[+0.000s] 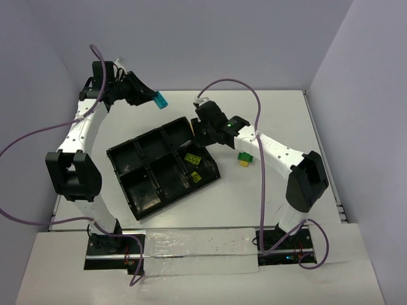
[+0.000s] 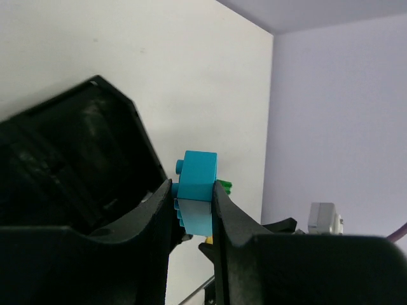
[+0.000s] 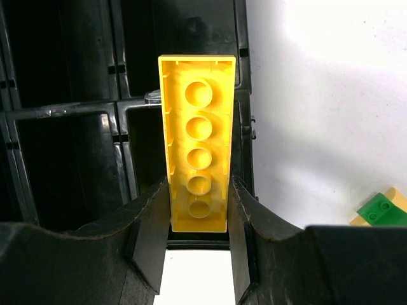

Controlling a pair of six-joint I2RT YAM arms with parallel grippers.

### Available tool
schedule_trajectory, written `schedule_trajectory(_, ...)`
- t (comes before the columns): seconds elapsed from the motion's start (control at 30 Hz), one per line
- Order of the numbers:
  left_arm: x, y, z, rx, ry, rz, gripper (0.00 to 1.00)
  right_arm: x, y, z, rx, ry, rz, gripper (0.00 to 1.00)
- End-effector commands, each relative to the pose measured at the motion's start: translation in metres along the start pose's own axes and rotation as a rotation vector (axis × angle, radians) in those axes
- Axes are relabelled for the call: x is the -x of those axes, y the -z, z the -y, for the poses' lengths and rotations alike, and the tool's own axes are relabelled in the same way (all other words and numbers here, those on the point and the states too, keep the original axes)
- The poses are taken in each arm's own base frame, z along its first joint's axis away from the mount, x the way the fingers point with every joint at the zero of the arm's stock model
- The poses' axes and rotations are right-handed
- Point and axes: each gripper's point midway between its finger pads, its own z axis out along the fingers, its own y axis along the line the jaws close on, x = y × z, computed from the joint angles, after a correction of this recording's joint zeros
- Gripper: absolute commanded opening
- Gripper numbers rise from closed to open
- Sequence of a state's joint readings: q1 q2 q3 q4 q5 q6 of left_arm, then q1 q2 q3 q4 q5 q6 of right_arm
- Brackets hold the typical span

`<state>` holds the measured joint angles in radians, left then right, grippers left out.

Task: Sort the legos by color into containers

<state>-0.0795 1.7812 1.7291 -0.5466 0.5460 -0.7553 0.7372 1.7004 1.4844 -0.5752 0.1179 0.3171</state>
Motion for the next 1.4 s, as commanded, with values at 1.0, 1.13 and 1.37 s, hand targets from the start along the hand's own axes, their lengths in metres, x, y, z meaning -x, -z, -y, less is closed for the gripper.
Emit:
schedule_trajectory(1.0,-0.048,0.019,-0.119,0.478,-0.132,0.027,0.0,0.045,-0.117,-0.049,0.076,-0.004,-0.056,0.19)
schedule_trajectory(1.13,-0.051,0.01,-0.122,0.472,-0.128,0.007,0.13,0.052,-0.116,-0.051,0.081,-0.014,-0.049,0.46)
schedule_trajectory(1.37,-0.06,0.005,-0.122,0.475,-0.149,-0.029,0.6,0.061,-0.104,-0.051,0.076,-0.029,-0.025,0.64)
